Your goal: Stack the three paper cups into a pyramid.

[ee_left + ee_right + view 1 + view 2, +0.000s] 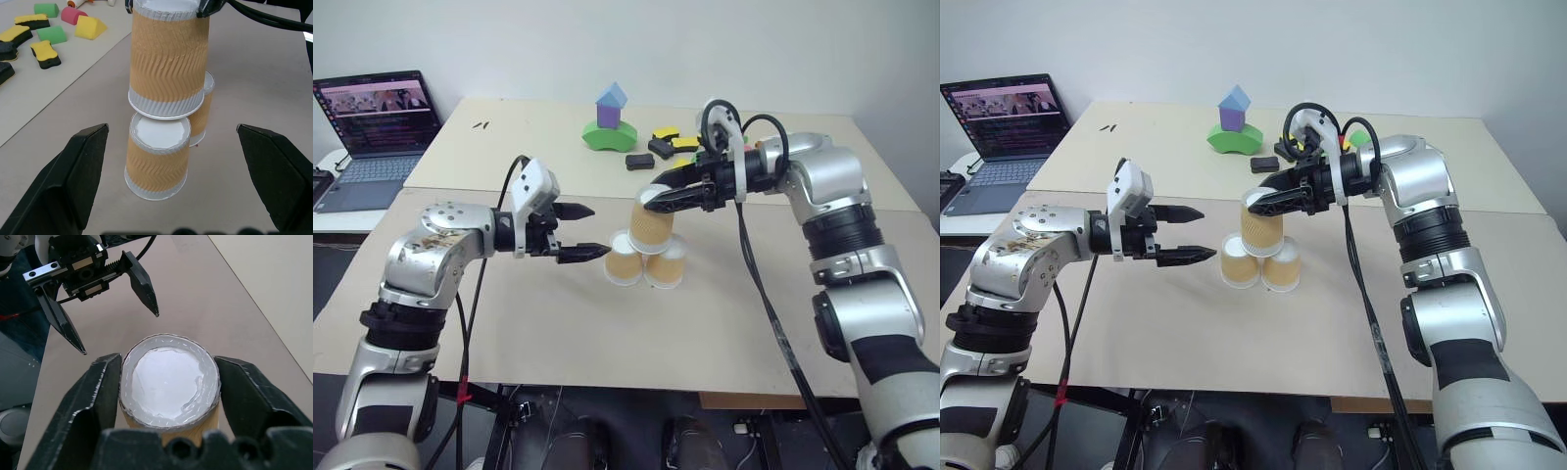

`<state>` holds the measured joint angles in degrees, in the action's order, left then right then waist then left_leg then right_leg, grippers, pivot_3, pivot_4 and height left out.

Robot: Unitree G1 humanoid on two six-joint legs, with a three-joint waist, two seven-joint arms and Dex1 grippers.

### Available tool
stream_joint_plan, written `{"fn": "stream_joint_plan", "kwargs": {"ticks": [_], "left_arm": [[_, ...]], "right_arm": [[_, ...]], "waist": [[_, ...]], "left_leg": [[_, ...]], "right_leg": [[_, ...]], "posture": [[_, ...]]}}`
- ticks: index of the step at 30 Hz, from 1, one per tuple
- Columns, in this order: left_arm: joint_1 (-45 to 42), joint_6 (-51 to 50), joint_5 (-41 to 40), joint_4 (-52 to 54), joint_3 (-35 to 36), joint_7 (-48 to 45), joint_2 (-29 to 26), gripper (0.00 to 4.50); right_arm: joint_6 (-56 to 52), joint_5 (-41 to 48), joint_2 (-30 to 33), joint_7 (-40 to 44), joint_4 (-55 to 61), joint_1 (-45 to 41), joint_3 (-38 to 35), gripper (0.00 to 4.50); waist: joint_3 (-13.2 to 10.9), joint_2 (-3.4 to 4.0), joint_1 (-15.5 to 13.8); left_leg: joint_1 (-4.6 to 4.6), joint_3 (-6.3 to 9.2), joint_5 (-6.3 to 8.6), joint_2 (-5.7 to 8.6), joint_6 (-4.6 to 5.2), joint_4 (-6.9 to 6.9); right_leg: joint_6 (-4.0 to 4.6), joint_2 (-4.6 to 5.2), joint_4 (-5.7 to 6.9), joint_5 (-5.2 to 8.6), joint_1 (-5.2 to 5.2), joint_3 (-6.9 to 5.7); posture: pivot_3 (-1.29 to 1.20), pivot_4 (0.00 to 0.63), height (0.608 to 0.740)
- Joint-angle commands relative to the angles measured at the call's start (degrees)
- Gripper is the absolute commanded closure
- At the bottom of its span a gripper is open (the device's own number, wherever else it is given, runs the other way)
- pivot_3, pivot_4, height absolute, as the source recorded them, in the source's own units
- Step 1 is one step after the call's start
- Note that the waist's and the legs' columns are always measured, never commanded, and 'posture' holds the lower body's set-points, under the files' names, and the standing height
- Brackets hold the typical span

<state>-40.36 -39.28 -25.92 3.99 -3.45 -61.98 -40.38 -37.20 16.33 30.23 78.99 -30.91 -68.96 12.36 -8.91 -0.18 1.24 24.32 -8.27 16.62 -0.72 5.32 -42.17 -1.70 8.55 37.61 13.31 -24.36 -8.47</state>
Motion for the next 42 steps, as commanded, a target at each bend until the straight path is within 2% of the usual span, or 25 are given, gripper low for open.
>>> {"fn": "stream_joint_plan", "kwargs": {"ticks": [1,10,14,17,19,23,25,28,31,35,42], "left_arm": [[-1.6,1.3,0.1,0.7,0.7,0.0,-0.3,0.00],[-1.2,1.1,-0.1,1.1,0.9,0.3,-0.4,0.00],[-0.6,0.9,-0.2,1.6,1.4,0.9,-0.4,0.00],[0.6,-0.2,-1.2,2.6,3.9,4.4,0.6,0.00],[1.5,-1.2,-1.6,3.1,7.9,11.5,3.4,0.00],[6.7,-0.3,4.7,4.9,13.7,29.3,8.7,0.00],[8.9,-1.4,4.7,6.6,16.1,33.9,10.7,0.00],[15.4,-1.4,6.4,9.6,22.5,46.7,18.1,0.00],[19.2,1.7,8.9,9.2,25.1,54.3,23.0,0.00],[22.7,10.8,13.6,4.1,28.1,62.9,26.6,0.00],[25.2,23.5,17.5,-2.5,27.0,64.7,26.8,0.00]], "right_arm": [[-0.8,0.9,0.0,-0.6,2.1,-0.5,-2.1,0.03],[-4.2,4.7,1.1,-0.8,5.8,-2.0,-6.6,0.03],[-10.7,9.9,2.9,-1.8,12.5,-4.2,-11.1,0.03],[-15.4,14.3,3.6,-8.5,13.9,-6.6,-18.7,0.03],[-16.0,14.6,4.9,-16.1,12.2,-6.9,-24.8,0.03],[-11.8,7.5,9.5,-32.2,15.5,3.8,-30.8,0.03],[-12.0,6.7,10.0,-36.9,18.1,8.2,-32.5,0.03],[-8.5,-1.8,10.1,-47.8,23.8,24.1,-31.4,0.03],[-5.2,-6.0,7.6,-55.1,23.8,32.5,-30.3,0.03],[8.2,-10.5,4.9,-58.5,21.3,40.0,-27.1,0.03],[24.4,-8.6,-2.9,-60.9,16.5,47.9,-29.5,0.03]], "waist": [[0.0,0.00,0.0],[0.0,0.01,0.0],[0.0,0.01,-0.2],[0.0,0.02,-0.2],[0.0,0.02,-0.4],[0.2,-0.34,-1.0],[0.2,-0.35,-0.9],[0.2,-0.27,-0.7],[0.1,-0.18,-0.6],[0.1,-0.17,-0.1],[0.1,-0.17,-0.7]], "left_leg": [[0.01,0.00,0.00,0.00,0.00,0.00],[0.01,0.00,0.00,0.00,0.00,0.02],[0.01,0.00,0.00,0.00,0.00,0.02],[0.03,0.01,0.00,0.00,0.00,0.04],[0.01,0.04,0.00,-0.01,0.00,0.07],[-0.10,0.21,0.01,0.02,-0.01,0.11],[-0.15,0.19,0.01,0.08,-0.01,0.15],[-0.14,0.09,-0.01,0.10,-0.03,0.24],[-0.08,0.08,-0.02,0.10,-0.04,0.32],[-0.22,-0.06,-0.05,0.08,-0.08,0.32],[-0.51,-0.16,-0.10,0.05,-0.19,0.29]], "right_leg": [[0.00,0.00,0.00,0.00,-0.01,0.00],[0.01,0.00,-0.01,0.01,-0.02,0.00],[0.01,0.00,-0.01,0.01,-0.02,0.00],[0.01,0.00,-0.01,0.01,-0.05,0.01],[0.01,0.00,-0.03,0.00,-0.03,0.00],[0.01,0.10,-0.20,0.00,0.25,-0.10],[0.00,0.13,-0.23,0.00,0.30,-0.07],[-0.01,0.20,-0.05,0.01,0.13,0.02],[-0.04,0.19,-0.02,0.05,0.04,0.01],[-0.04,0.15,-0.01,0.05,0.10,0.15],[-0.02,0.16,-0.02,0.09,0.20,0.29]], "posture": [[0.00,0.150,0.695],[0.00,0.150,0.695],[0.00,0.150,0.695],[0.00,0.150,0.695],[0.00,0.150,0.695],[0.00,0.150,0.695],[0.00,0.150,0.695],[0.00,0.150,0.695],[0.00,0.150,0.695],[0.00,0.150,0.695],[0.00,0.150,0.695]]}}
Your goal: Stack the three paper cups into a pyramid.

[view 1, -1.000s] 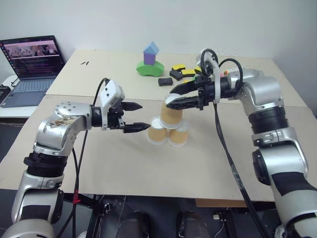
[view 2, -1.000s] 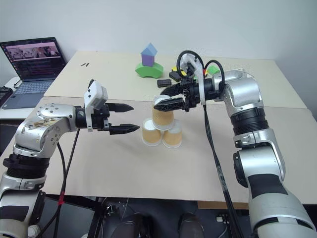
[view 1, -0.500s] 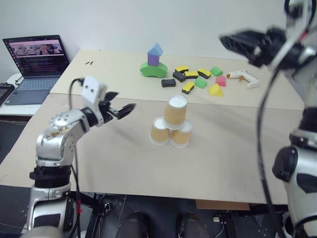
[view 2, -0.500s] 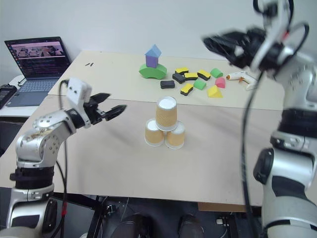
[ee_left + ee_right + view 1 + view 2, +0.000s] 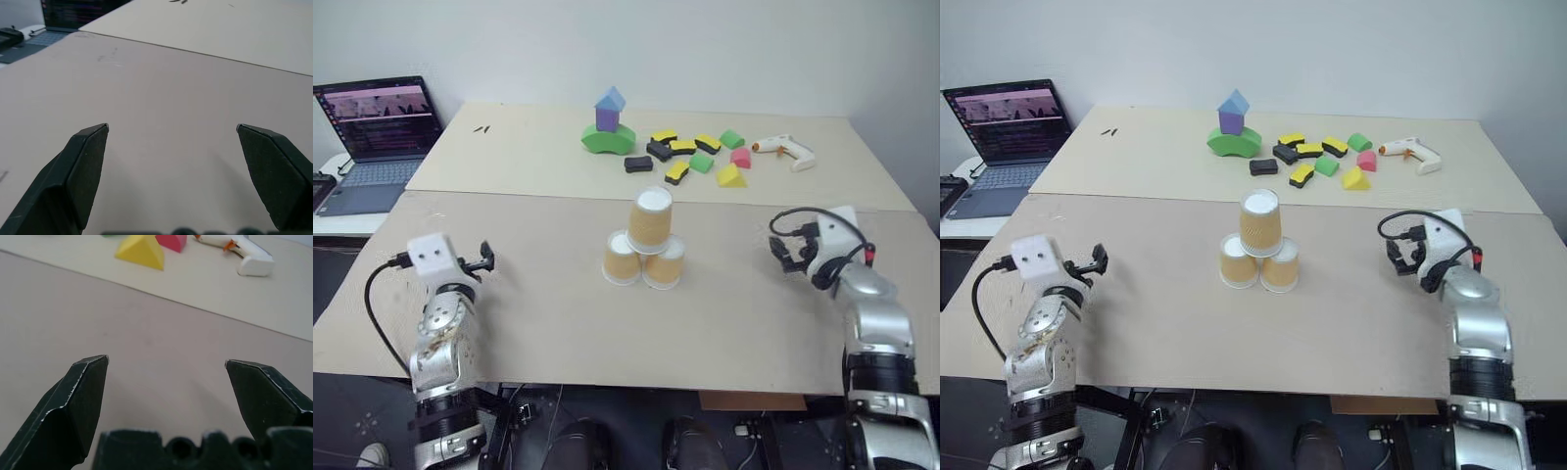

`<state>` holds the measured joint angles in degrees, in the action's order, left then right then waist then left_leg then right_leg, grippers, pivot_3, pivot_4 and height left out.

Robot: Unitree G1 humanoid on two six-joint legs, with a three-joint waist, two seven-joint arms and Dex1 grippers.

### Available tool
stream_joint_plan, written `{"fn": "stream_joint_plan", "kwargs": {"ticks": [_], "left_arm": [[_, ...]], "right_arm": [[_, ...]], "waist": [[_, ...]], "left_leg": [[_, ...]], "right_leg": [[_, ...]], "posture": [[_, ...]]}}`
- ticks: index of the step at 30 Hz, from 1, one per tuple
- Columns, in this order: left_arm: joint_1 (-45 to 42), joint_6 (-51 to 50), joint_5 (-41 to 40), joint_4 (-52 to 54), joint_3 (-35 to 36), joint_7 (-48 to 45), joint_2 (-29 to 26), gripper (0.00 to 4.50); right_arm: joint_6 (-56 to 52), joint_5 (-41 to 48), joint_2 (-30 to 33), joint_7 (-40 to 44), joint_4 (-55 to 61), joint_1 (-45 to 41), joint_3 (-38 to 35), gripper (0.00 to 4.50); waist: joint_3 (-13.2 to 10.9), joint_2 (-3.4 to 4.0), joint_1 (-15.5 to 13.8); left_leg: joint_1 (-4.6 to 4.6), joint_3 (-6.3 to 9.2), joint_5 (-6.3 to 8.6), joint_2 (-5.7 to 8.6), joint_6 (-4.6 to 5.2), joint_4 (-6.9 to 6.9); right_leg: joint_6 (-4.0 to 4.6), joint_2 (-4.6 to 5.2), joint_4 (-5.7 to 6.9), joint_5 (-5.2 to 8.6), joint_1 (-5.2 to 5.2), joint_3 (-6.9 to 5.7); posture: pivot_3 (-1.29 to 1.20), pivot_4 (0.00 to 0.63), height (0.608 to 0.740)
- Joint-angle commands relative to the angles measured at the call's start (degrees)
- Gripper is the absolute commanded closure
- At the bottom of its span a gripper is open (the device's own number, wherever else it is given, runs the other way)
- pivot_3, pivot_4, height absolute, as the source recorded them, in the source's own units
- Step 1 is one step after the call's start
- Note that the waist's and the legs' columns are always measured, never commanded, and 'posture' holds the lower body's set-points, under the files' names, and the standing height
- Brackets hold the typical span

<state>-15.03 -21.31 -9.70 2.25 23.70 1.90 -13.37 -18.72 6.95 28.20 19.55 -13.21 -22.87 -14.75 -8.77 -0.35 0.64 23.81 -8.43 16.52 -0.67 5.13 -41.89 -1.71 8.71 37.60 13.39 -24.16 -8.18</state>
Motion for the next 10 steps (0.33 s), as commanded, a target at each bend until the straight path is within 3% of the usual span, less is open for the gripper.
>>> {"fn": "stream_joint_plan", "kwargs": {"ticks": [1,10], "left_arm": [[-0.1,6.3,1.2,-1.3,0.0,1.1,0.0,0.00],[0.9,11.9,1.1,-3.7,-0.4,1.2,0.6,0.00]], "right_arm": [[6.8,0.8,-1.3,-1.6,-1.7,2.3,-2.3,0.03],[8.0,1.9,-2.6,-3.4,-2.9,2.4,-2.0,0.03]], "waist": [[0.0,0.00,-0.3],[0.0,0.01,0.2]], "left_leg": [[0.00,0.00,0.00,0.01,0.00,-0.01],[-0.01,-0.03,0.00,-0.03,0.00,-0.01]], "right_leg": [[0.00,0.01,0.00,0.00,-0.01,0.00],[0.02,0.00,0.04,0.01,-0.05,0.10]], "posture": [[0.00,0.150,0.695],[0.00,0.150,0.695]]}}
